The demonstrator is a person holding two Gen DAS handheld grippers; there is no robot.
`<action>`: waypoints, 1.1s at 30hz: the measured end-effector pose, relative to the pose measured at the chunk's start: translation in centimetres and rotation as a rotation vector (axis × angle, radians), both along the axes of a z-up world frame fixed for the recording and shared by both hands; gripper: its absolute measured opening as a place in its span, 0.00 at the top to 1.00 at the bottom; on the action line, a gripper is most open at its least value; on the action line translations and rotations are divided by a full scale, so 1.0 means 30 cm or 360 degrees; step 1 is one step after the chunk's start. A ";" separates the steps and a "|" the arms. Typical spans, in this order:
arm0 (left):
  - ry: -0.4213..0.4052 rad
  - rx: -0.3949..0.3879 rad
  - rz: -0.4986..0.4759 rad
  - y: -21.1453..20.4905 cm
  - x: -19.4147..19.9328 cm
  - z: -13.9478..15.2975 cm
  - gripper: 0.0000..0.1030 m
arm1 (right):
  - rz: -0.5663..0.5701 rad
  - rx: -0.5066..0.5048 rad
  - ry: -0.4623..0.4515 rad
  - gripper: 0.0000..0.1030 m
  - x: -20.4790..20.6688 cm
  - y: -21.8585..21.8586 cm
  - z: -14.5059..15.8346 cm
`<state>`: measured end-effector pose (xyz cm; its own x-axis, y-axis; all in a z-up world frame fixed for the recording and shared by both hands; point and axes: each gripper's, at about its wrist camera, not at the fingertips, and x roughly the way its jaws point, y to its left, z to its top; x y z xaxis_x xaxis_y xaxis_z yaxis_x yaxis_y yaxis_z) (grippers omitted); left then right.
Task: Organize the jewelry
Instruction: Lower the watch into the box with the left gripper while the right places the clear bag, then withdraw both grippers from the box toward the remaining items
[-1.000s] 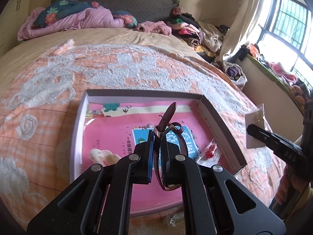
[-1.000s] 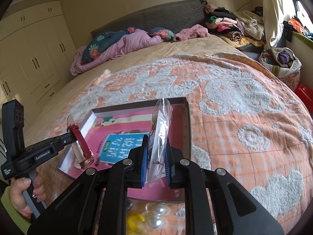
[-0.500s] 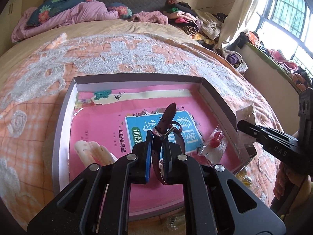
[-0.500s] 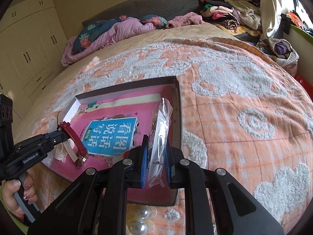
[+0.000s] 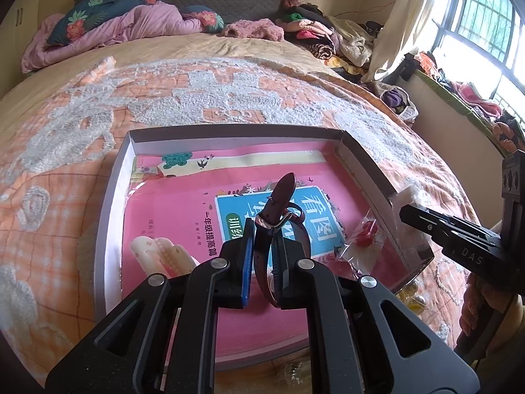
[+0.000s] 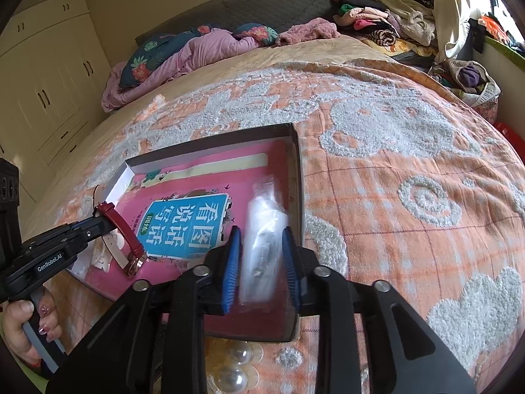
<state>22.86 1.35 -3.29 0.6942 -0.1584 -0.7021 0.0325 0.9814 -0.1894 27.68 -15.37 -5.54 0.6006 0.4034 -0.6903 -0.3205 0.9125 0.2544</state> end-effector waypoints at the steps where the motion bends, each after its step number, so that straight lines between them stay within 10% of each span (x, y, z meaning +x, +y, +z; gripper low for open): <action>1: -0.0001 0.0003 0.0003 0.001 0.000 0.002 0.96 | 0.0000 0.0004 -0.0002 0.70 -0.004 0.000 0.002; 12: -0.0044 0.0007 0.0045 0.024 -0.022 0.045 0.74 | -0.0046 0.0131 -0.0057 0.36 -0.062 -0.041 0.061; 33: -0.0261 -0.0029 0.0195 0.120 -0.170 0.223 0.12 | -0.0078 0.0251 -0.0202 0.21 -0.199 -0.113 0.209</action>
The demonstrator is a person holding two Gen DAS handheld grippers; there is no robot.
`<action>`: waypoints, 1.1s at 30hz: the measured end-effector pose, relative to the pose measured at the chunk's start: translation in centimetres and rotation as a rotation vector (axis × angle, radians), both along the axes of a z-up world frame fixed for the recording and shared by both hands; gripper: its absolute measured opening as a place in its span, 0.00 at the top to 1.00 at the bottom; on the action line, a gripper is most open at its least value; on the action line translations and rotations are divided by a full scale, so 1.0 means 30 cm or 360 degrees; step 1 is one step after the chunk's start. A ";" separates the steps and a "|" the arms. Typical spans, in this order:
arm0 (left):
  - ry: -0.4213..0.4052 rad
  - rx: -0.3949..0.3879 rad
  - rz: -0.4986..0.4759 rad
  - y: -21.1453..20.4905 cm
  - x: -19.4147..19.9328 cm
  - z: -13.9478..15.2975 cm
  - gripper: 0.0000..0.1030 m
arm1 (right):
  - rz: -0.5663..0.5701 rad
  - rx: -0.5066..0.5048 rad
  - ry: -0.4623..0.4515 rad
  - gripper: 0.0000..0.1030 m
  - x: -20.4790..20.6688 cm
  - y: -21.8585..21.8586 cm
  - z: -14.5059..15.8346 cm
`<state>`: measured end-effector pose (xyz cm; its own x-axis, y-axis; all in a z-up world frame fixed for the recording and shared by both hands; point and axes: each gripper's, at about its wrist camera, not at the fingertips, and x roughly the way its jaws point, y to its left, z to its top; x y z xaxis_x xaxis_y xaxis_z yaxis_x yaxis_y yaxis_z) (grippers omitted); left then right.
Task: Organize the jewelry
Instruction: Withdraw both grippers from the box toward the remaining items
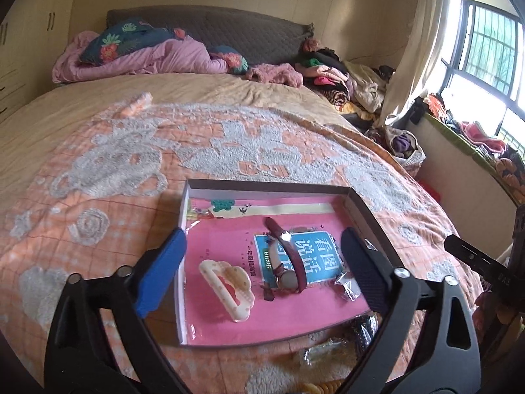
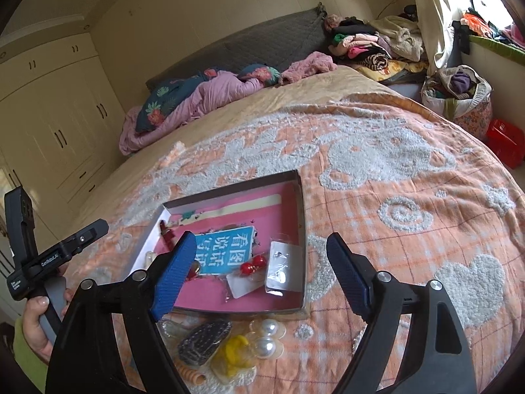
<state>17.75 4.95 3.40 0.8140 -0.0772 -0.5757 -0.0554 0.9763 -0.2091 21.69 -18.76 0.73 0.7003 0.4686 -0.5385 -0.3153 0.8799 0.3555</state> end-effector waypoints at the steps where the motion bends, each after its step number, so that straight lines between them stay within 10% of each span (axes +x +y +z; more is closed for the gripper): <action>1: -0.0008 -0.0007 0.0000 0.002 -0.012 0.007 0.11 | 0.0002 0.0005 -0.0005 0.21 -0.005 -0.001 0.008; 33: 0.0131 0.0083 -0.0102 -0.082 -0.184 -0.068 0.09 | 0.0128 0.0047 0.0124 0.21 -0.210 -0.018 -0.037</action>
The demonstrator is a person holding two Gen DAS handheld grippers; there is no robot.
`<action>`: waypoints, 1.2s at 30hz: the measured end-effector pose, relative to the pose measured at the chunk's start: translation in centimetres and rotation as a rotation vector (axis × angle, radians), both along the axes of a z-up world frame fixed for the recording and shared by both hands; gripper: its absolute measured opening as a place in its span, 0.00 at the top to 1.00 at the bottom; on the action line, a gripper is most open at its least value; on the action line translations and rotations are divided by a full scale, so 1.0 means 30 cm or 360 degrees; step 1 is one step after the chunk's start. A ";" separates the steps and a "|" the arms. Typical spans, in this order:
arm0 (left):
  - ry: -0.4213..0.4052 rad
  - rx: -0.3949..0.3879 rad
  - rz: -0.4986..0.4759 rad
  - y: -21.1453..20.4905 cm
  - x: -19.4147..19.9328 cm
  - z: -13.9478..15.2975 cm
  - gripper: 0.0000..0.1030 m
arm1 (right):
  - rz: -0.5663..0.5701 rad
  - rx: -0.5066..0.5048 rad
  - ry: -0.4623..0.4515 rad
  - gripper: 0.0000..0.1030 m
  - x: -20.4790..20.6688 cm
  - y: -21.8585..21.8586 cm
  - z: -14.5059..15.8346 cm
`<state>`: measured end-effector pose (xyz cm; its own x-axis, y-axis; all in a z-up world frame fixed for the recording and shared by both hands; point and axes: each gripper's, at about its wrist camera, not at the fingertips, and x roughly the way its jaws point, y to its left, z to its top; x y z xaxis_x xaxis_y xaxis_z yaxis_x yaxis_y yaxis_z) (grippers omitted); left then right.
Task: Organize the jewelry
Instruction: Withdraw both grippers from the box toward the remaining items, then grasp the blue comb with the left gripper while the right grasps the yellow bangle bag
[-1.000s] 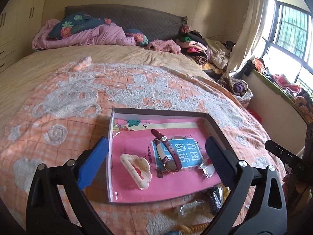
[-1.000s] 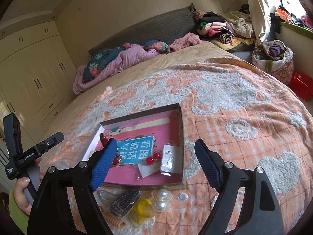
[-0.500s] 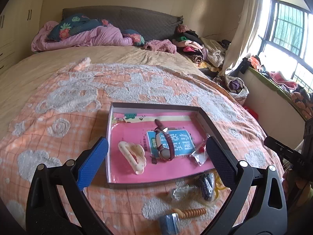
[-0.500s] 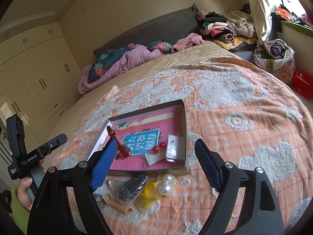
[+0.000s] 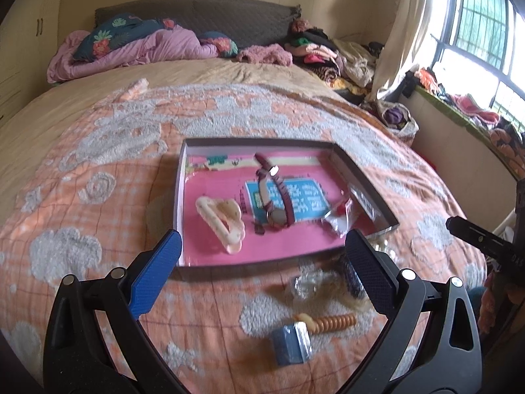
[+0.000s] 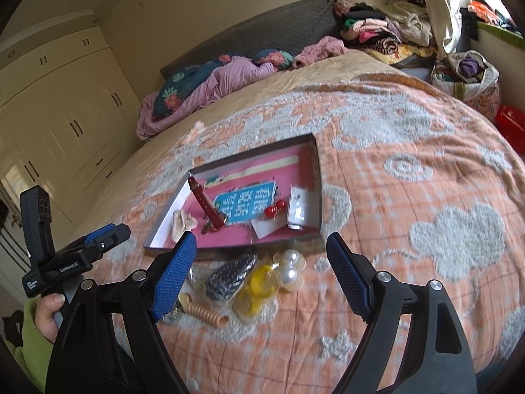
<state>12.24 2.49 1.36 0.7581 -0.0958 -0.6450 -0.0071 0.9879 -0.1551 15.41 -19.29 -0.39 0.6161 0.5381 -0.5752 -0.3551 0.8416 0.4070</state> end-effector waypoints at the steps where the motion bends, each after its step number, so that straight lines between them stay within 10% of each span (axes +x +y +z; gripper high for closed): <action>1: 0.0011 0.0008 -0.0006 -0.003 -0.002 -0.009 0.09 | 0.0004 0.0005 0.0014 0.22 -0.002 0.001 -0.007; 18: 0.0157 0.0008 -0.0080 -0.017 0.002 -0.124 0.10 | 0.0099 0.0045 0.0249 0.49 -0.024 0.045 -0.134; 36: 0.0303 -0.0013 -0.0252 -0.073 0.062 -0.246 0.40 | 0.0099 0.0096 0.0442 0.68 0.033 0.075 -0.265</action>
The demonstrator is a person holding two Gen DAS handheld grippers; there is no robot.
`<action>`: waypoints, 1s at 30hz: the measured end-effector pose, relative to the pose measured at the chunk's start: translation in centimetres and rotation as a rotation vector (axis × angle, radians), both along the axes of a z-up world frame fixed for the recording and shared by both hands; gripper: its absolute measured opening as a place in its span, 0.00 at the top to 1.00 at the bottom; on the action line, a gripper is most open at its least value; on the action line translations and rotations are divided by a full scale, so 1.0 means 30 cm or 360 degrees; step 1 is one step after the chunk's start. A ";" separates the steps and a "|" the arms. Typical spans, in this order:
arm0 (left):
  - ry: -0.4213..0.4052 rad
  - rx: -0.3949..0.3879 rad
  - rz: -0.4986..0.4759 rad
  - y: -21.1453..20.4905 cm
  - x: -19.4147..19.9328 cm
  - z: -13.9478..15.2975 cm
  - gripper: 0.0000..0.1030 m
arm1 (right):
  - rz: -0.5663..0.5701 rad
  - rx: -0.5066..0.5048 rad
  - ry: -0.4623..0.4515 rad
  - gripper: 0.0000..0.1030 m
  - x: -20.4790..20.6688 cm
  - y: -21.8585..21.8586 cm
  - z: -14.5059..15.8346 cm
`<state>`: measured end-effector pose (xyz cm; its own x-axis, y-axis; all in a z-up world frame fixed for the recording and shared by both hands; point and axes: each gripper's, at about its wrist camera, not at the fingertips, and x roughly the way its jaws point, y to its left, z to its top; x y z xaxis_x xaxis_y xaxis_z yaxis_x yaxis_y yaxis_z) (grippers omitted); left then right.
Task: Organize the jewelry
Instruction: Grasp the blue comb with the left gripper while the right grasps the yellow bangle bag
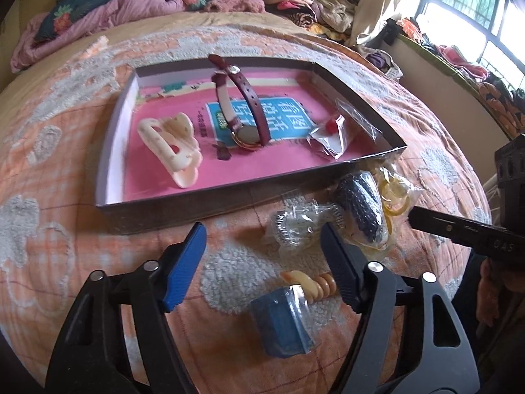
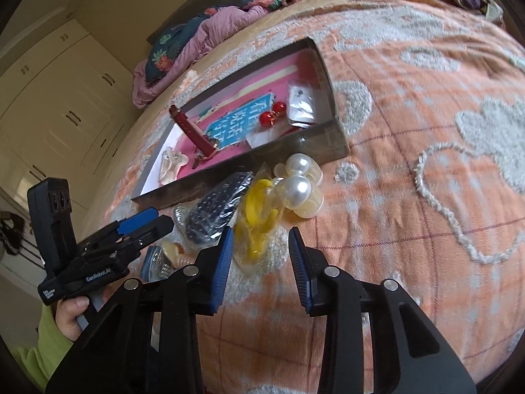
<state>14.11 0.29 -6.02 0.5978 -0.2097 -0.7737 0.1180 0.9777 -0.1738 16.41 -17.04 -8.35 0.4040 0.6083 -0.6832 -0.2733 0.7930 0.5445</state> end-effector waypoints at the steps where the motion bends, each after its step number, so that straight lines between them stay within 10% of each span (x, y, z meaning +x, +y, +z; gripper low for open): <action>1: 0.0006 -0.0006 -0.0008 -0.003 0.004 -0.004 0.40 | -0.0005 0.0023 0.0026 0.68 0.009 0.000 -0.011; 13: 0.0047 0.0003 -0.0136 -0.067 0.066 -0.049 0.42 | 0.0030 0.0125 0.0095 0.82 0.065 0.024 -0.047; 30: -0.0097 0.0061 -0.0232 -0.104 0.039 -0.008 0.86 | -0.0078 -0.0013 -0.0205 0.85 -0.012 -0.092 0.089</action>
